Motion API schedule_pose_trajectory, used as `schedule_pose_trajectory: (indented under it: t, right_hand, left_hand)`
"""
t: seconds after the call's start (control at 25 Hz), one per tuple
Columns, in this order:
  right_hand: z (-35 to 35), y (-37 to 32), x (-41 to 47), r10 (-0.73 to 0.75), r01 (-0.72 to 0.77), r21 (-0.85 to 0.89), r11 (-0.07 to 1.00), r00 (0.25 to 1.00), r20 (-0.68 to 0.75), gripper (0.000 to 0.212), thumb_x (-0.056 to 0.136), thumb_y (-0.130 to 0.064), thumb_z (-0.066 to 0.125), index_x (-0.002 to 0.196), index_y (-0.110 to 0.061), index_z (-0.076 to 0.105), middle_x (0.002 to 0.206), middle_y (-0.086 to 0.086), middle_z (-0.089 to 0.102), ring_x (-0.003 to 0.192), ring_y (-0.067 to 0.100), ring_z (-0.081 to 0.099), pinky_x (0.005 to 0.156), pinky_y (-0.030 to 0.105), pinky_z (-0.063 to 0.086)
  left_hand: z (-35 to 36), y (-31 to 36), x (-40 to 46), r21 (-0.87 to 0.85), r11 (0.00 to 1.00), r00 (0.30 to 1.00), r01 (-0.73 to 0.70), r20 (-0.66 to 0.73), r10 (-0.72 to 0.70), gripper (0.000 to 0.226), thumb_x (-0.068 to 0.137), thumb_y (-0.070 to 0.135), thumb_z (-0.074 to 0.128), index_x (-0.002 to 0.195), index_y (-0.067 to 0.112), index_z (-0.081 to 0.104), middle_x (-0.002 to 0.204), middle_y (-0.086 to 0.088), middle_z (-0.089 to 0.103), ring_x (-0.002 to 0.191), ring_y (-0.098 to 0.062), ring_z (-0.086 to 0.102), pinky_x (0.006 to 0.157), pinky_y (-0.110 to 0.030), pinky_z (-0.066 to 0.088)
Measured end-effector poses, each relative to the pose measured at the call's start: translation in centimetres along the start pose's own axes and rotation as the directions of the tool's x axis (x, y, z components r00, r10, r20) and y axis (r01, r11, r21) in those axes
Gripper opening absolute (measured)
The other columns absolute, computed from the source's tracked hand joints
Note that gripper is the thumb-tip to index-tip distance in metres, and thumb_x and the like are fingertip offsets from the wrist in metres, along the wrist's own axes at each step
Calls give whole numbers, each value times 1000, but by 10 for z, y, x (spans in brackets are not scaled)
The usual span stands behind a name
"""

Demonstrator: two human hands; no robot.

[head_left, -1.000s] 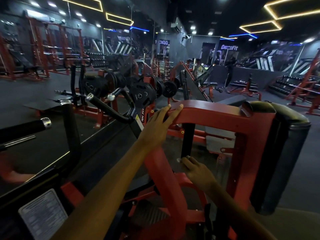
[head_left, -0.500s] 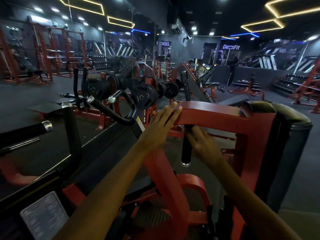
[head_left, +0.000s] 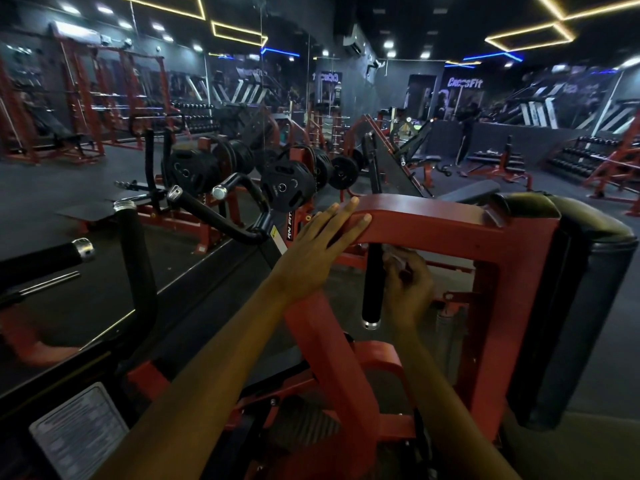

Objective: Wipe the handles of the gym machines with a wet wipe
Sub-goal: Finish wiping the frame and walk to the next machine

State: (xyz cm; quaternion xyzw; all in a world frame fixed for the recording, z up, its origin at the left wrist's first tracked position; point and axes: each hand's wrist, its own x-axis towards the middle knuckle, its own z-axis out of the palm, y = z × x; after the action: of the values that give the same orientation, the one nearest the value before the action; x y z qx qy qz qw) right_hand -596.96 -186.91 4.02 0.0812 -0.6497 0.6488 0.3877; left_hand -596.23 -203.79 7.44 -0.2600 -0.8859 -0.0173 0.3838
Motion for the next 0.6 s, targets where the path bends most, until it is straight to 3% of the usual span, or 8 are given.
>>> schedule_pose_trajectory:
  t: [0.12,0.2,0.24,0.32,0.44,0.6]
  right_hand:
    - [-11,15,-15,-128,136,-124,983,989,70,23,75,16,63,93,3,69,100,14,66,92,20,63,79,18,49]
    - [-21,29,-29,-134,153,-173,973,984,120,22,75,15,64,92,1,69,95,10,65,88,21,63,76,22,52]
    - [-26,35,-35,-125,150,-187,971,983,135,20,76,15,65,88,1,69,91,8,64,84,21,63,72,17,50]
    - [-32,45,-46,-91,124,-227,966,985,149,19,74,17,65,81,-1,68,80,6,63,72,20,62,65,6,43]
    - [-41,56,-61,1,52,-323,945,987,161,23,70,20,64,74,-2,67,70,6,65,60,9,58,60,0,38]
    - [-38,46,-56,115,-79,-339,937,990,86,18,77,16,61,77,-1,66,71,2,63,66,16,60,57,-1,36]
  left_hand:
    - [1,1,0,-9,1000,1000,-7,-30,7,100,77,-17,51,153,27,2,161,-3,-1,147,-32,7,118,-49,12]
    - [2,1,0,-12,1000,1000,-4,-31,4,100,77,-16,52,153,27,2,161,-3,-2,147,-31,6,118,-48,13]
    - [2,1,0,-8,1000,1000,-1,-28,1,100,78,-16,52,153,28,1,161,-2,-3,147,-31,5,119,-48,13]
    - [3,1,-1,-6,1000,1000,4,-23,-4,101,78,-16,53,153,28,1,161,-2,-2,147,-31,6,118,-49,15]
    - [1,3,-1,-18,1000,999,6,-41,-6,100,77,-17,52,153,27,3,161,-3,1,146,-32,9,117,-51,19]
    - [-1,4,-1,-25,1000,999,5,-35,-6,99,78,-17,51,152,28,3,161,-2,-1,146,-32,10,116,-53,20]
